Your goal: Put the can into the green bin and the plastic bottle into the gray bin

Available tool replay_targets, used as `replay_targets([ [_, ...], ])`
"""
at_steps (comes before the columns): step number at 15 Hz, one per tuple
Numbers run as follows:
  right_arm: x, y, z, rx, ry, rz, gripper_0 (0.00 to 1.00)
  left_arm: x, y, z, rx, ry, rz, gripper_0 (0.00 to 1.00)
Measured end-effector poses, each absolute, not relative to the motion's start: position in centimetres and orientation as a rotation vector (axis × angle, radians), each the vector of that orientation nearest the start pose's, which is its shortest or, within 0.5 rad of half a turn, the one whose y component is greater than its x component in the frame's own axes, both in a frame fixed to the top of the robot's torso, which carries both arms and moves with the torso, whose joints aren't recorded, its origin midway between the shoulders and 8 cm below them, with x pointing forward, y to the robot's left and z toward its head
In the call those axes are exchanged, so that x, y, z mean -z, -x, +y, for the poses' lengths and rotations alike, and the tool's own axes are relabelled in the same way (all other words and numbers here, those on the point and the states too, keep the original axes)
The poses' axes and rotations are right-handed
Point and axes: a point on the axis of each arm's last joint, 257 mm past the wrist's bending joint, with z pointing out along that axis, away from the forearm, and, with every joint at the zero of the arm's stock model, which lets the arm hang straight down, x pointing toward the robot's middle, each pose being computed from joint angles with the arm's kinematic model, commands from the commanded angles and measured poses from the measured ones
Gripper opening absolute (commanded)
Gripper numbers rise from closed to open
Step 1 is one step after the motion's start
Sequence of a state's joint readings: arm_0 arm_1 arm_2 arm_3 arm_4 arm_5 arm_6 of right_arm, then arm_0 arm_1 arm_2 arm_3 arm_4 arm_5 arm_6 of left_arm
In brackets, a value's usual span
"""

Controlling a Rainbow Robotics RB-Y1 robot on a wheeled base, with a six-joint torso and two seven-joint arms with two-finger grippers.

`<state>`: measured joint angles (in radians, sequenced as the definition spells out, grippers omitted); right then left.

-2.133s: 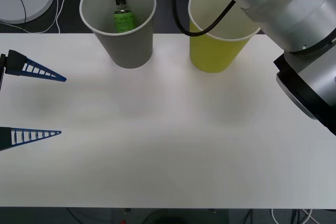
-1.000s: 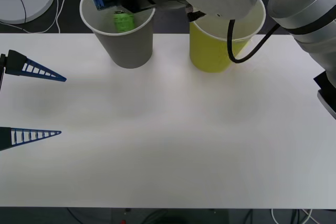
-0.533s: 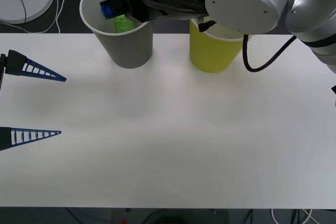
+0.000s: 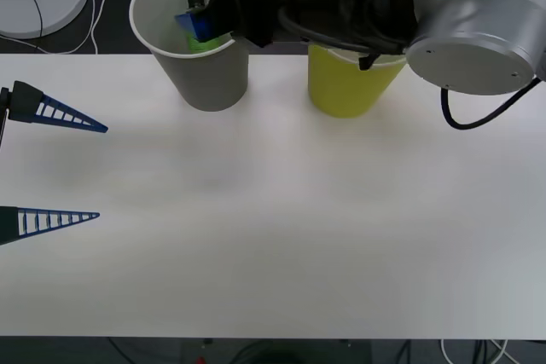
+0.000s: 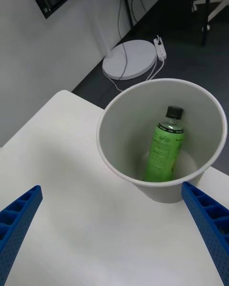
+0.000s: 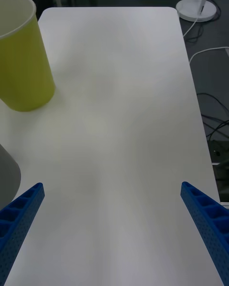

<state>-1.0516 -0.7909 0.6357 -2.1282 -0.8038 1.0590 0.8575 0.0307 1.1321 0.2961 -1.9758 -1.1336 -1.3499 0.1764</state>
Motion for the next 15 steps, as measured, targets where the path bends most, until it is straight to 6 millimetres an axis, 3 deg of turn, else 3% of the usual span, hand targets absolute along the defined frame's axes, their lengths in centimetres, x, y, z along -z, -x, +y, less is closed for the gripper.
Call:
replay_targets([
  [10,-4.4,-40.7,3.1,-0.756,0.775,1.628,1.00,8.6,-33.7,24.3,0.402,-1.670,1.433,1.00],
  [15,-3.1,-39.5,2.6,-0.836,0.803,1.538,1.00,8.6,-33.7,24.3,0.402,-1.670,1.433,1.00],
])
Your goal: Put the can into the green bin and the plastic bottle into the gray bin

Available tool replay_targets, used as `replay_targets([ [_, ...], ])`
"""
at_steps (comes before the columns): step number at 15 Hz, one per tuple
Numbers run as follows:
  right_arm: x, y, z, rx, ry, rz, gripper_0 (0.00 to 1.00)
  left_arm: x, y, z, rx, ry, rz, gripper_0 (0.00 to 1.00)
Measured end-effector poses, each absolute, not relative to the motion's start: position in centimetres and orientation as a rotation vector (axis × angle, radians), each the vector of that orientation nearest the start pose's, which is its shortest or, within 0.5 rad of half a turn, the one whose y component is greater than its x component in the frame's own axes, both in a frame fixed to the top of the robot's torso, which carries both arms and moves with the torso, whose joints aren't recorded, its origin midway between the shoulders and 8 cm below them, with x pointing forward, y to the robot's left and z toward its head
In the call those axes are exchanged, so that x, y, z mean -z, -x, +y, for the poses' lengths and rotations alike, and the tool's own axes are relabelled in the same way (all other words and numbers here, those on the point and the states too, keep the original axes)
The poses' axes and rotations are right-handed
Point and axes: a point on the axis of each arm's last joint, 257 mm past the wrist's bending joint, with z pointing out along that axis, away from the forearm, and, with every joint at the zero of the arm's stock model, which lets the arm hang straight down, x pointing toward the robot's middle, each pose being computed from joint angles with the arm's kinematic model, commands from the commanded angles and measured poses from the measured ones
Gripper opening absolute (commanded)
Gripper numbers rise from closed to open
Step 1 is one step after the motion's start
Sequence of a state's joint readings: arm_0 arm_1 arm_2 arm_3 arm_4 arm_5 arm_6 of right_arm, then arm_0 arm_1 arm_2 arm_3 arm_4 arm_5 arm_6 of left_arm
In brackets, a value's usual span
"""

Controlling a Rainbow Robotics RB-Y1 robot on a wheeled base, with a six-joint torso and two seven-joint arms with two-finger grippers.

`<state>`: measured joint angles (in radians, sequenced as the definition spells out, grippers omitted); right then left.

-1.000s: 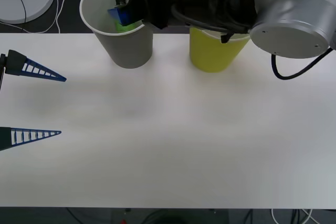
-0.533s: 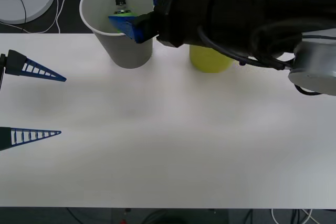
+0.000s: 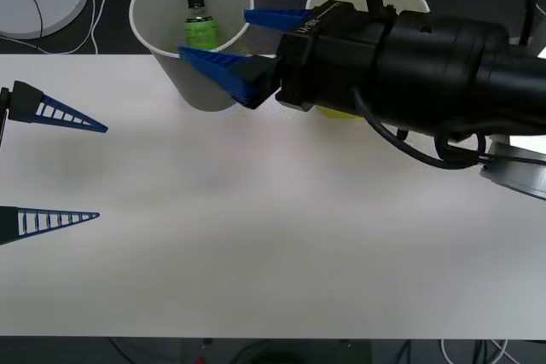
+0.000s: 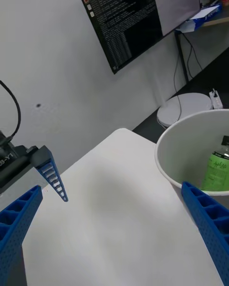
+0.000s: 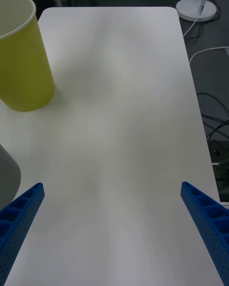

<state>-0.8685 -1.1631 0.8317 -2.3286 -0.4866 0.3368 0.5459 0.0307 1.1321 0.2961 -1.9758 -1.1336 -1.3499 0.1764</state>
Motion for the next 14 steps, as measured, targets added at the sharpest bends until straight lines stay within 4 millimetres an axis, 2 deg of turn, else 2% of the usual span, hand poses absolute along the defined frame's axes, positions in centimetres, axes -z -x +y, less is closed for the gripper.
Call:
replay_targets([
  [7,-0.7,-37.6,-0.8,-0.960,0.941,1.470,1.00,8.6,-33.7,24.3,0.402,-1.670,1.433,1.00],
  [10,0.8,-36.8,-2.8,-1.005,1.037,1.462,1.00,8.6,-33.7,24.3,0.402,-1.670,1.433,1.00],
  [14,2.0,-36.1,-6.5,-1.006,1.148,1.446,1.00,8.6,-33.7,24.3,0.402,-1.670,1.433,1.00],
])
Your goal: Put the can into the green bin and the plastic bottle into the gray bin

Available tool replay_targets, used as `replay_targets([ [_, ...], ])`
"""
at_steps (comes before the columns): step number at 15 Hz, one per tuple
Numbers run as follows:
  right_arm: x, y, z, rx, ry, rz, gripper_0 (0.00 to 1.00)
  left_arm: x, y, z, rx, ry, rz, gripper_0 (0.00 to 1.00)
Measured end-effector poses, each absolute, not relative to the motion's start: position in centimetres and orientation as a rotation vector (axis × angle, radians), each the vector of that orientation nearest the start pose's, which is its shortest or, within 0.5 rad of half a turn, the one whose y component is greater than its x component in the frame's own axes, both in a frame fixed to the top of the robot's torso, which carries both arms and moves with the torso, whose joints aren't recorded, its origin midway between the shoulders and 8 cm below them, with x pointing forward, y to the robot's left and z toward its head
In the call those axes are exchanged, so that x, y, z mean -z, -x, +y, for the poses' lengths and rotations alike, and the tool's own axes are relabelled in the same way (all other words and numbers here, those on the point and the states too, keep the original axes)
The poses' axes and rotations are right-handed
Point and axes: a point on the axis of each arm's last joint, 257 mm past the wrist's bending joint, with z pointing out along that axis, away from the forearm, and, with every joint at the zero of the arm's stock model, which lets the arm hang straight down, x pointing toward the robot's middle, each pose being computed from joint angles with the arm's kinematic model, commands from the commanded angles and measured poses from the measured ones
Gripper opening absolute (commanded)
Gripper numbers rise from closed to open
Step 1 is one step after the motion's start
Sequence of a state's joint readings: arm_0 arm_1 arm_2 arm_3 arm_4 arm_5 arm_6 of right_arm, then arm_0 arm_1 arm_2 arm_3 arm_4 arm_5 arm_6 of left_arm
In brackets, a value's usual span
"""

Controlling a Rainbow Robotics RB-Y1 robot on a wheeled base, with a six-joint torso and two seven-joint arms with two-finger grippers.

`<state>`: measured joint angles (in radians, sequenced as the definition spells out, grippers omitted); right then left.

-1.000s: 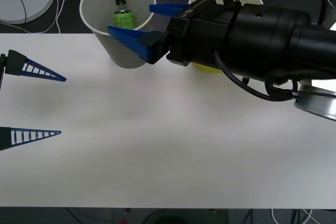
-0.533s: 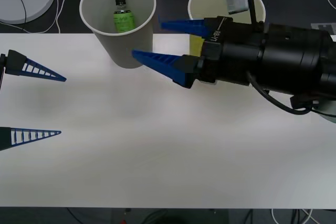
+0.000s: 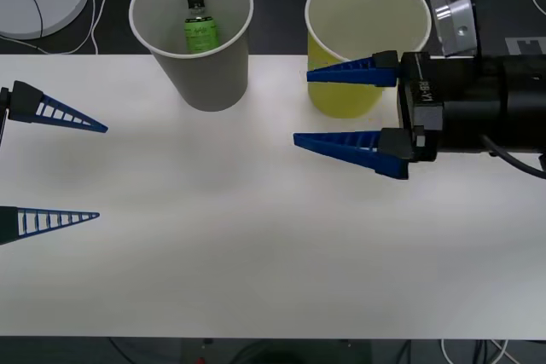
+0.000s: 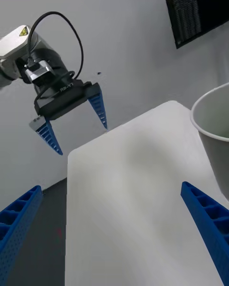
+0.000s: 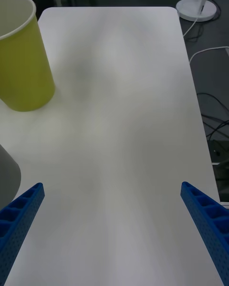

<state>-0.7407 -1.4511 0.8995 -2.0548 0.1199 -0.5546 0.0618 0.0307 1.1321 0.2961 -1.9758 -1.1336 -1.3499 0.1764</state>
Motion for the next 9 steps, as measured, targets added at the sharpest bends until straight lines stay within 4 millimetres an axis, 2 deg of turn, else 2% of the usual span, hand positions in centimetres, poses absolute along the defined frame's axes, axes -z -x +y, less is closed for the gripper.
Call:
replay_targets([
  [9,2.5,-33.6,-13.6,-0.941,1.308,1.490,1.00,8.6,-33.7,24.3,0.402,-1.670,1.433,1.00],
])
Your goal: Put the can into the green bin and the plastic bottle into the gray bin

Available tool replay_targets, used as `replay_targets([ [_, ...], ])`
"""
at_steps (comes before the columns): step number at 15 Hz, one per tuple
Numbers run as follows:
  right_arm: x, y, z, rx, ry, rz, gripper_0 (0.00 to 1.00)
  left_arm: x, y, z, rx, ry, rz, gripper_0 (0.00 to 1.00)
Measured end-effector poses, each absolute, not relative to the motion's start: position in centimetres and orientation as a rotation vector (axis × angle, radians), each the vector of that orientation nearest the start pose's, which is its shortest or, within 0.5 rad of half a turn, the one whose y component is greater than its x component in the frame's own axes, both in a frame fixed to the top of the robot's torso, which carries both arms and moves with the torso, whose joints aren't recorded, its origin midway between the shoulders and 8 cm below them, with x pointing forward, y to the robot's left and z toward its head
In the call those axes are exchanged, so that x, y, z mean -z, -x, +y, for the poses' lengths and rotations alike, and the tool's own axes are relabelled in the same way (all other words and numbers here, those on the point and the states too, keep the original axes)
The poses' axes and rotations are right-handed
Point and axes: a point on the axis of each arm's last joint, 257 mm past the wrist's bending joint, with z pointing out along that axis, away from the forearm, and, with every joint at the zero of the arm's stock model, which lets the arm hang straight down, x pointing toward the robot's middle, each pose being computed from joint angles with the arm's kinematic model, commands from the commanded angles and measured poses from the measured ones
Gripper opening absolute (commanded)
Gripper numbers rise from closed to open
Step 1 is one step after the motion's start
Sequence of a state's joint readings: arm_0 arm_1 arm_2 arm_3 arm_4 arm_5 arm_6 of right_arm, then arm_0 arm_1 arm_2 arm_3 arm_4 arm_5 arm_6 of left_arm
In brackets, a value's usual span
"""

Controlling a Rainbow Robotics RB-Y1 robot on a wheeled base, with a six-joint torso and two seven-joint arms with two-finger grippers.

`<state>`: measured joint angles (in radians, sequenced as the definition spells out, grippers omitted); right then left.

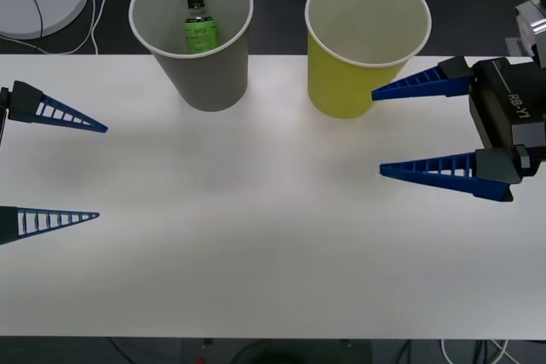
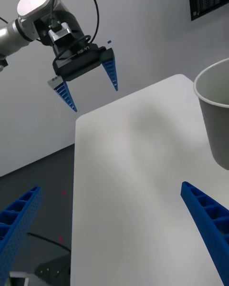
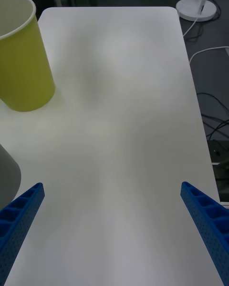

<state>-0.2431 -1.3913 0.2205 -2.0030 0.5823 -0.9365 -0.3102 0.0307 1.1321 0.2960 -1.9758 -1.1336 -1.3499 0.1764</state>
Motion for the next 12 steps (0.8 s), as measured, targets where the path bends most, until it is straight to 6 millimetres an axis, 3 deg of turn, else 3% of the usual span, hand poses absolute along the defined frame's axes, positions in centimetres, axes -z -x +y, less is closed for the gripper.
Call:
replay_targets([
  [8,3.3,-31.2,-19.1,-0.827,1.418,1.538,1.00,8.6,-33.7,24.3,0.402,-1.670,1.433,1.00],
  [12,3.4,-30.0,-20.9,-0.791,1.484,1.504,1.00,8.6,-33.7,24.3,0.402,-1.670,1.433,1.00],
])
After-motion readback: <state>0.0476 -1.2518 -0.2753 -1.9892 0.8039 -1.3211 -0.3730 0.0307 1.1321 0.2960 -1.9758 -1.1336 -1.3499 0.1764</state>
